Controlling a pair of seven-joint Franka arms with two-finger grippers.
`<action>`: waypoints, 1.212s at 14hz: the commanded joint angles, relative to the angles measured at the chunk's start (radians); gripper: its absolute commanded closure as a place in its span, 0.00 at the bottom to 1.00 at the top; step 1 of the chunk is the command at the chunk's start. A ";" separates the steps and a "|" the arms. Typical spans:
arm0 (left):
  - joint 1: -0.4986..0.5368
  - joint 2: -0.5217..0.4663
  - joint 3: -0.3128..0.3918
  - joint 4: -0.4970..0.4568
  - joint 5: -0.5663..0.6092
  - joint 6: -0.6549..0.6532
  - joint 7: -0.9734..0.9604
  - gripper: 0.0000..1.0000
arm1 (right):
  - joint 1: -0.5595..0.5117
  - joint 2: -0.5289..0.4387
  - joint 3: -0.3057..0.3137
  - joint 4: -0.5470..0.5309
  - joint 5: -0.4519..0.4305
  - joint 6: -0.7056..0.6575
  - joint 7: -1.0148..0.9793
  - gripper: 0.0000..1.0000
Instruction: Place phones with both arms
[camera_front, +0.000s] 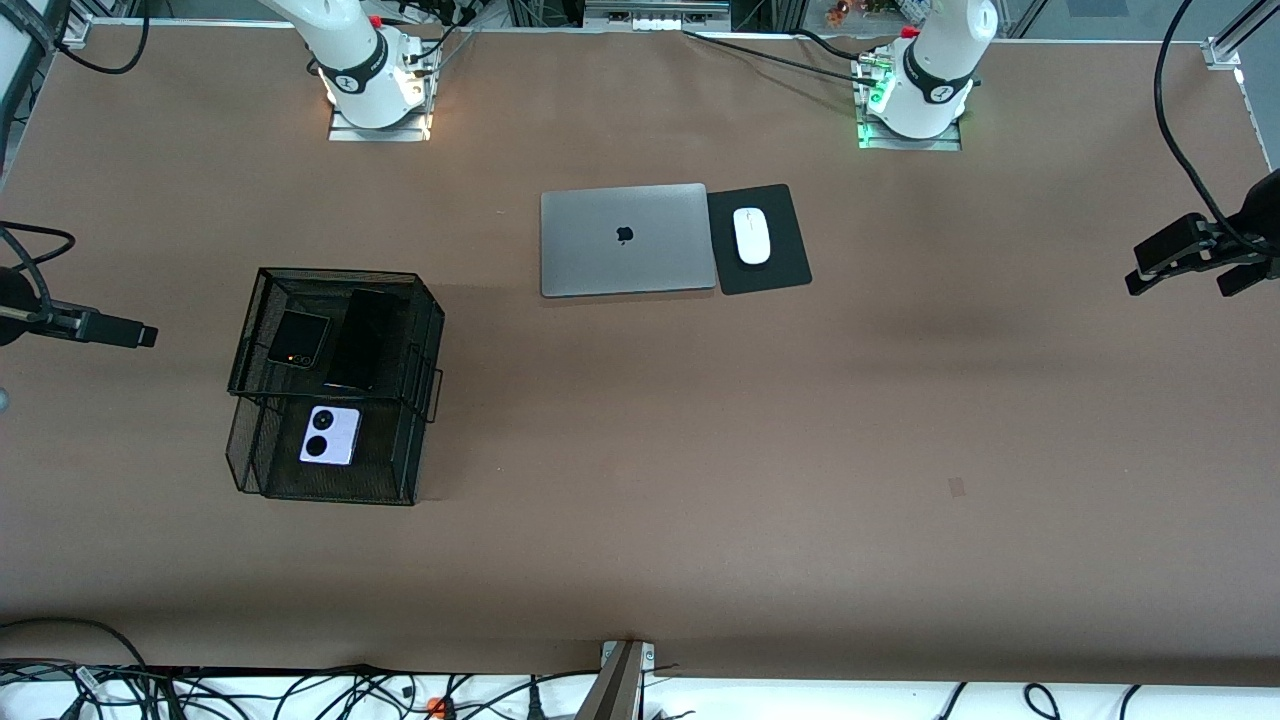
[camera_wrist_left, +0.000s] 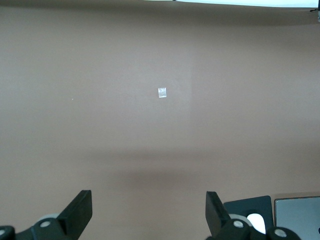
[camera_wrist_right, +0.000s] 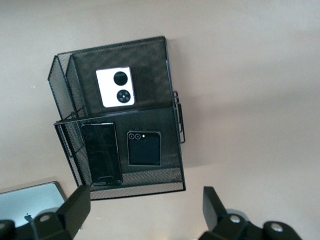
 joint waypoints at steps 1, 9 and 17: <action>0.007 -0.003 -0.002 -0.005 -0.007 0.009 -0.001 0.00 | -0.147 -0.086 0.228 -0.055 -0.144 0.057 -0.045 0.02; 0.010 0.001 -0.002 -0.003 -0.009 0.009 -0.002 0.00 | -0.123 -0.344 0.245 -0.526 -0.177 0.428 -0.036 0.00; 0.012 0.003 -0.002 -0.003 -0.009 0.009 -0.002 0.00 | -0.103 -0.344 0.253 -0.505 -0.180 0.362 0.004 0.00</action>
